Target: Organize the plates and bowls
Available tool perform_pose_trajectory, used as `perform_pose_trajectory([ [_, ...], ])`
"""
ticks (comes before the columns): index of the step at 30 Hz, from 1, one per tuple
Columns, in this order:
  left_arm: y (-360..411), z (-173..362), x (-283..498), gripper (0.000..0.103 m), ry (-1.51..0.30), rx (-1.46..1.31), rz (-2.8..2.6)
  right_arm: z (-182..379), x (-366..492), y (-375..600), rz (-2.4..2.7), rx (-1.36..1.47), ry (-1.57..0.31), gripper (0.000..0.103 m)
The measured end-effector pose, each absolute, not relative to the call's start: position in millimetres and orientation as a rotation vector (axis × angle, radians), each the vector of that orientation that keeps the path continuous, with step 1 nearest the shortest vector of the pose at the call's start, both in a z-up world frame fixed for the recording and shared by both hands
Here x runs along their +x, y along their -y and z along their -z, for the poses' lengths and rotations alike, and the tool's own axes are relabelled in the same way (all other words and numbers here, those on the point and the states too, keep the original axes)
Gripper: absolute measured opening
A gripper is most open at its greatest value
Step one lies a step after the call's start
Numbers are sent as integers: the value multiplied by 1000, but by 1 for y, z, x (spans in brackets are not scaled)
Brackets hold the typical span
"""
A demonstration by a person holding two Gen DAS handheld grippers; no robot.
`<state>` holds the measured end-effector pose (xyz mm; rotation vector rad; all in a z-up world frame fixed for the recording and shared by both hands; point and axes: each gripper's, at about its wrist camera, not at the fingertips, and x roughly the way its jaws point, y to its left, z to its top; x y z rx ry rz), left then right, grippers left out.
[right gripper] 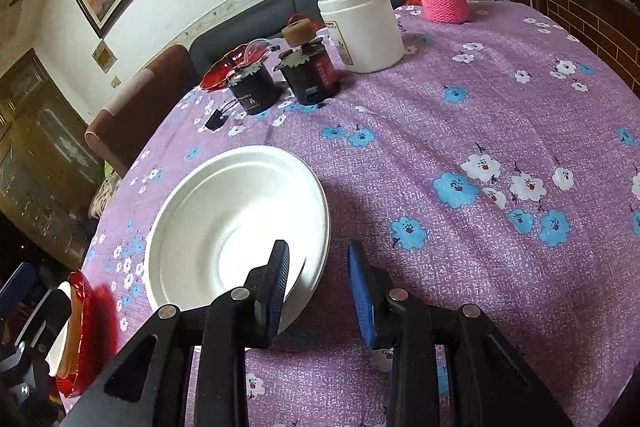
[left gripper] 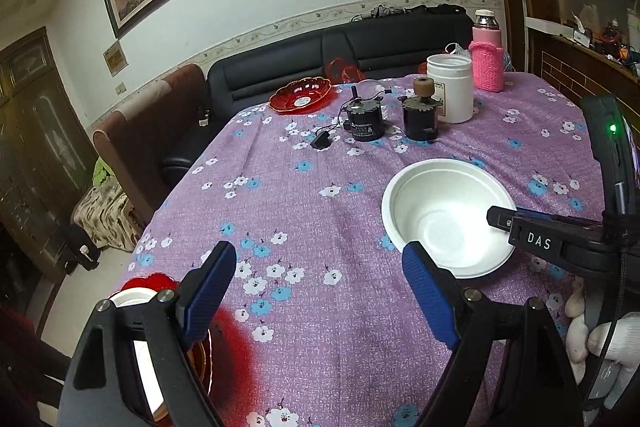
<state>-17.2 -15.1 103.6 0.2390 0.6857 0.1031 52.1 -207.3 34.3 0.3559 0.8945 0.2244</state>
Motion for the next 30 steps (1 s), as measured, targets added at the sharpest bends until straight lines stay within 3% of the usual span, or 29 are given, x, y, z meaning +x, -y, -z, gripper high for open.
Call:
perform_pose_trajectory([
  [9, 12, -96, -10, 85, -725, 220, -89, -36, 50, 206, -215, 339, -881, 32],
  [12, 5, -92, 2, 84, -793, 137, -36, -40, 48, 206, -209, 339, -868, 13],
  [24, -45, -64, 48, 84, -996, -327, 72, -39, 51, 236, -127, 450, -884, 9],
  [30, -59, -64, 36, 85, -992, -430, 91, -66, 34, 266, -603, 890, -718, 10],
])
